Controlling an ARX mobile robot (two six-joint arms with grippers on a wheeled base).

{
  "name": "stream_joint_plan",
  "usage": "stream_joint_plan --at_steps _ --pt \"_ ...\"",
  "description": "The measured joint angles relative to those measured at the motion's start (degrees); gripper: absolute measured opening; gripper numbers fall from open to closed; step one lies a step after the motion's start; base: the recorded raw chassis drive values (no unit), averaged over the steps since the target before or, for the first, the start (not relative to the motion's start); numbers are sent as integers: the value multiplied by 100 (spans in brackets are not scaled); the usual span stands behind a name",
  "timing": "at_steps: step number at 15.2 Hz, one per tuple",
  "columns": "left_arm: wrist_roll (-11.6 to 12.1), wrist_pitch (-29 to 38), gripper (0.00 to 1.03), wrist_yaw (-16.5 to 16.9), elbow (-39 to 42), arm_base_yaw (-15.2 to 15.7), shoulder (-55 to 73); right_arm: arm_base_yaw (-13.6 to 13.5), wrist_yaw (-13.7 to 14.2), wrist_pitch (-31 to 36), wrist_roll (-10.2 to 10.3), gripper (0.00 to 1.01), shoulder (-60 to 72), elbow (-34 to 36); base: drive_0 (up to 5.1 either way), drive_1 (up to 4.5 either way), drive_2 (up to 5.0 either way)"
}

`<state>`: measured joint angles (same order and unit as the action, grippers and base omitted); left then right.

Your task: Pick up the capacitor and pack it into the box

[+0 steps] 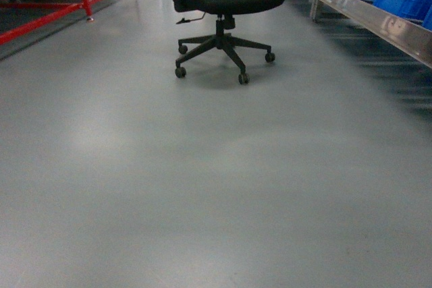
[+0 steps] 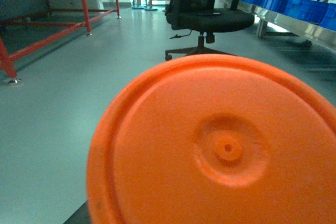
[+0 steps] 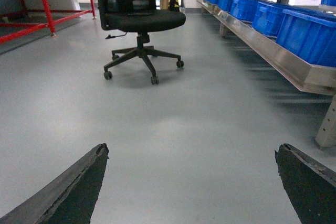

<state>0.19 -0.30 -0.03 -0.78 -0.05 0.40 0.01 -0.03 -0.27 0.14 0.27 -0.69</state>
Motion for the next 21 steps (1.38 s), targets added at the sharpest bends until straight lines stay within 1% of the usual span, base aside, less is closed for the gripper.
stream_joint_plan --at_steps 21 --pt "0 -2 44 2 0 0 0 0 2 -2 0 98 0 0 -504 241 241"
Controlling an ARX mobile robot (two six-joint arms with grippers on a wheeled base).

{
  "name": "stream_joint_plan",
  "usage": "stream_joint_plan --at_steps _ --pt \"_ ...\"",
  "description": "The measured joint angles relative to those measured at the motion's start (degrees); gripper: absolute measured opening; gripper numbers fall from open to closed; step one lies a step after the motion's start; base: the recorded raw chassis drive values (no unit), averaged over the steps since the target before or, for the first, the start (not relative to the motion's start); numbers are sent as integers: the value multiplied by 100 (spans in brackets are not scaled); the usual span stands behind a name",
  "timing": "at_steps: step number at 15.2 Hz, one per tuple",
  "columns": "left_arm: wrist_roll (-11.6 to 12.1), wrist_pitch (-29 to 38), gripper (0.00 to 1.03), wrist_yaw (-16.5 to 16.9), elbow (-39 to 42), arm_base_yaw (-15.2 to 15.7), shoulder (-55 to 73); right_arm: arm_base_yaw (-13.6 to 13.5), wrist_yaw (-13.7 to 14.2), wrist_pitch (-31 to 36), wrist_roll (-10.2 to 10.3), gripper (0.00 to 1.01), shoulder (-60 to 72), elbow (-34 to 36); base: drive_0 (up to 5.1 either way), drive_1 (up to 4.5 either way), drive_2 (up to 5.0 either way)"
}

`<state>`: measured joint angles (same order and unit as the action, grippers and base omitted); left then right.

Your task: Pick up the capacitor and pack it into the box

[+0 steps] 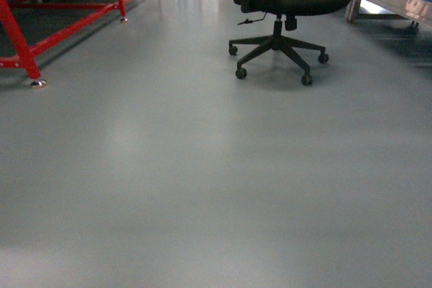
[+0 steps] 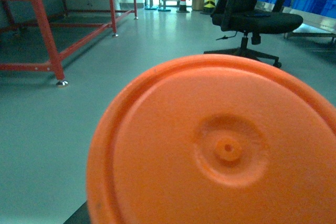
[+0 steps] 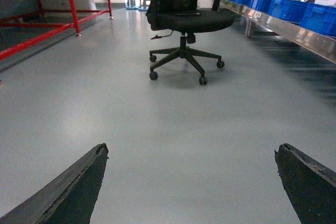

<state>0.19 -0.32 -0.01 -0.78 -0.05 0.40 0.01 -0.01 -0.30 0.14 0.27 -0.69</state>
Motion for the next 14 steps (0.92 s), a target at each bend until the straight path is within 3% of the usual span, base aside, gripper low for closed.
stream_joint_plan --at_steps 14 --pt "0 0 44 -9 0 0 0 0 0 -2 0 98 0 2 -500 246 246"
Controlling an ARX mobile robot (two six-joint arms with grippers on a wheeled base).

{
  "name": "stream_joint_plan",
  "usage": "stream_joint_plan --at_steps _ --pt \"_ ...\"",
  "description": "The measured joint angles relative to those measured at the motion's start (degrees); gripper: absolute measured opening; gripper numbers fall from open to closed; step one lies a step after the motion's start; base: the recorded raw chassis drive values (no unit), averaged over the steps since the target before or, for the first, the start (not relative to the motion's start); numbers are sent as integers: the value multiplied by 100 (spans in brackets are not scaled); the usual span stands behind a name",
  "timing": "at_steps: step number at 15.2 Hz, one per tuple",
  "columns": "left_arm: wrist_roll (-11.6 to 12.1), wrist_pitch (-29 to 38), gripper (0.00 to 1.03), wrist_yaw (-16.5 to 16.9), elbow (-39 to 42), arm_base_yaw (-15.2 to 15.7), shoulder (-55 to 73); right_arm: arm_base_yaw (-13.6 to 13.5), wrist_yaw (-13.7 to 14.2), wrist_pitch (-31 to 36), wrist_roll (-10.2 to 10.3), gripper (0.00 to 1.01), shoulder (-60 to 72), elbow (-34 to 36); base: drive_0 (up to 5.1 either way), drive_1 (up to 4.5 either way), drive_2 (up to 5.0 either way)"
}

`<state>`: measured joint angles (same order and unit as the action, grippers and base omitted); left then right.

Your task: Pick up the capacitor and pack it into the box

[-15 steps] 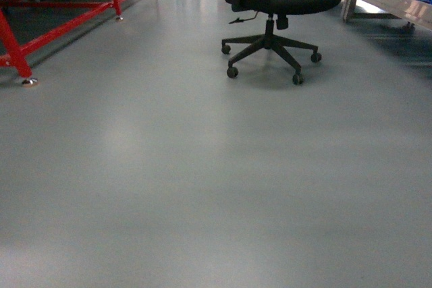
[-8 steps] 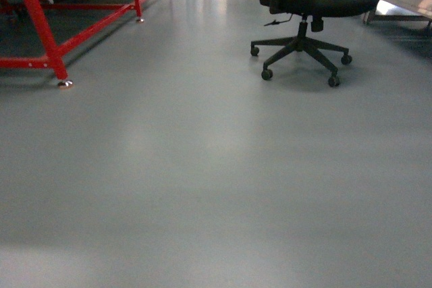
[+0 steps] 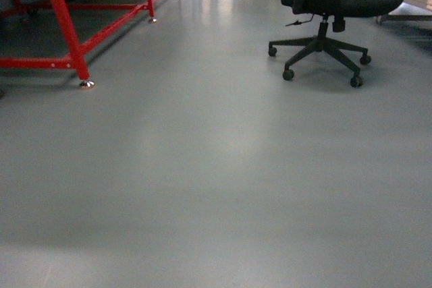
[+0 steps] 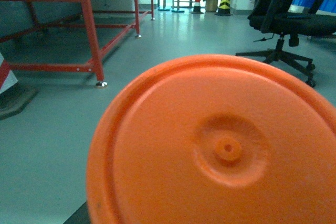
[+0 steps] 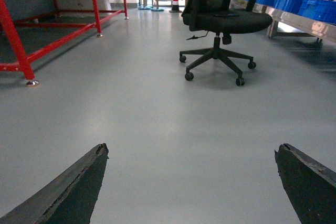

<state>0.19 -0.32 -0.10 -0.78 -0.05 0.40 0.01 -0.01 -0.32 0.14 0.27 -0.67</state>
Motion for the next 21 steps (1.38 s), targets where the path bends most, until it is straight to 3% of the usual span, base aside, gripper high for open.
stream_joint_plan --at_steps 21 --pt "0 0 44 11 0 4 0 0 7 7 0 98 0 0 -505 240 240"
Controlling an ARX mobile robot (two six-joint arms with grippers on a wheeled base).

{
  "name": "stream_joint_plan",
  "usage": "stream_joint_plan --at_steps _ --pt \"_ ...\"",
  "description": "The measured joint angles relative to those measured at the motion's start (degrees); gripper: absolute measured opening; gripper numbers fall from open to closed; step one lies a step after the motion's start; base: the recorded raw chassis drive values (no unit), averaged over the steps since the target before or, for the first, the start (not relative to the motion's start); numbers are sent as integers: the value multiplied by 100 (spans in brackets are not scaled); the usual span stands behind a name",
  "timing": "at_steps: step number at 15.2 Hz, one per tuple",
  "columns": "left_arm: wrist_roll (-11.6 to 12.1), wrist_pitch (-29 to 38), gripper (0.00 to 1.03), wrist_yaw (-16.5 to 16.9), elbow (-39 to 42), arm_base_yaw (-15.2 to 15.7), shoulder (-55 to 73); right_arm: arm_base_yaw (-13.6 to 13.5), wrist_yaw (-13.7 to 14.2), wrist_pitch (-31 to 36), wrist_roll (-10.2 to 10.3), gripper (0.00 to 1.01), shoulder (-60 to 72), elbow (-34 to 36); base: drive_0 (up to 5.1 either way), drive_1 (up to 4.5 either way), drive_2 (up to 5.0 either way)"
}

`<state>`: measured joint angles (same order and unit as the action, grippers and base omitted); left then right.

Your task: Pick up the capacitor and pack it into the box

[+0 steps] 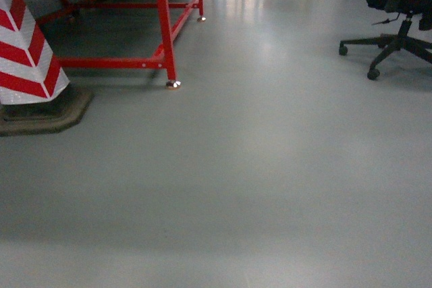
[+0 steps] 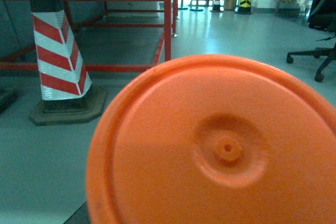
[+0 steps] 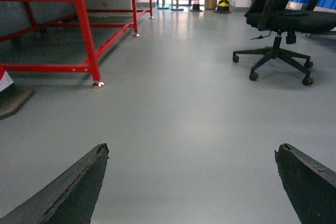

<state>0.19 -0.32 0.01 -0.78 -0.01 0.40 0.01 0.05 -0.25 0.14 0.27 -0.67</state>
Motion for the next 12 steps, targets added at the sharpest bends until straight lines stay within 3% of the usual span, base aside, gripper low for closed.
stream_joint_plan --at_steps 12 --pt "0 -2 44 -2 0 0 0 0 -4 13 0 98 0 0 -506 239 239"
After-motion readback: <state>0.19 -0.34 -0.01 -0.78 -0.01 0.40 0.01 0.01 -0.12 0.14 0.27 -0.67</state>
